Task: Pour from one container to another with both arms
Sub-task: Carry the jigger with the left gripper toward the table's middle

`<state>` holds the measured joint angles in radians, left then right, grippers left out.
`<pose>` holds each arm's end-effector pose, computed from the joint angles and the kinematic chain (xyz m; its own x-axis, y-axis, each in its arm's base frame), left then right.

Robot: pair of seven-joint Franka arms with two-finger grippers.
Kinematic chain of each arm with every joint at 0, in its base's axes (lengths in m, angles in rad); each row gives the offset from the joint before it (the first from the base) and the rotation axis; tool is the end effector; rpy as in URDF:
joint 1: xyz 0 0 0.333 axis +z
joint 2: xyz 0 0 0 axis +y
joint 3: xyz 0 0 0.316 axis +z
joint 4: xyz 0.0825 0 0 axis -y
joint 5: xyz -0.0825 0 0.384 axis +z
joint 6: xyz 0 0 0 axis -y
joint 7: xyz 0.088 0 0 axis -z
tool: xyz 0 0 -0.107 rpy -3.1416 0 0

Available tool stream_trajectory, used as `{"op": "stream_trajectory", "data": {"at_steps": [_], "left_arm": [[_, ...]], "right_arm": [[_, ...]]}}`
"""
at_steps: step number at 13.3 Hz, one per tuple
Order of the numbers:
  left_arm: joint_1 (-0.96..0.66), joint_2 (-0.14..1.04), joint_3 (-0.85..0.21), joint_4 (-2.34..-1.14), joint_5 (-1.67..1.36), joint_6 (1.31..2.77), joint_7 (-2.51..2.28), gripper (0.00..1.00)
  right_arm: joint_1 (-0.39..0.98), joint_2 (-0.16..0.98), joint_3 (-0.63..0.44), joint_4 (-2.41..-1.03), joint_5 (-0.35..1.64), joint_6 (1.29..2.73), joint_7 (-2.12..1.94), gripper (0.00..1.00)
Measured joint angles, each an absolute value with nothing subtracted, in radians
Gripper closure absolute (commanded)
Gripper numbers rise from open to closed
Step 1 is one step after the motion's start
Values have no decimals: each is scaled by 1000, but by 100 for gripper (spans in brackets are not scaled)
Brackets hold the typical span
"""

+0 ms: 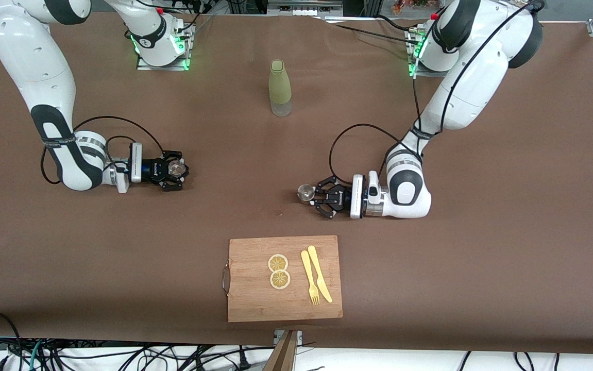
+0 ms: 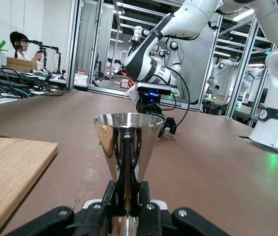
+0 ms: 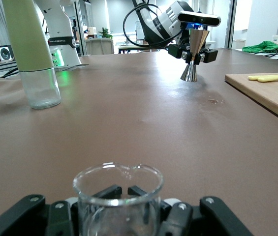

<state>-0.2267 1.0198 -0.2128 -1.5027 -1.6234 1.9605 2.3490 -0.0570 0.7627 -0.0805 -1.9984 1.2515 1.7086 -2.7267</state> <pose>0.6031 -0.3308 0.0888 0.1745 -0.1187 0.9775 -0.9821 0.0508 0.1815 0.5133 0.0157 0.0693 0.0150 0.2996 0.9539 0.9915 0.1189 -0.0530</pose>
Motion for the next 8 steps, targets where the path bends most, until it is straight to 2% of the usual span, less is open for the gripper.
{"op": "stream_trajectory", "data": {"at_steps": [8], "left_arm": [[-299,1060,-213,-1436,-1670,2007,2349,100]], "right_arm": [[-49,705,-25,-1997,1313,1690,-2703,100]]}}
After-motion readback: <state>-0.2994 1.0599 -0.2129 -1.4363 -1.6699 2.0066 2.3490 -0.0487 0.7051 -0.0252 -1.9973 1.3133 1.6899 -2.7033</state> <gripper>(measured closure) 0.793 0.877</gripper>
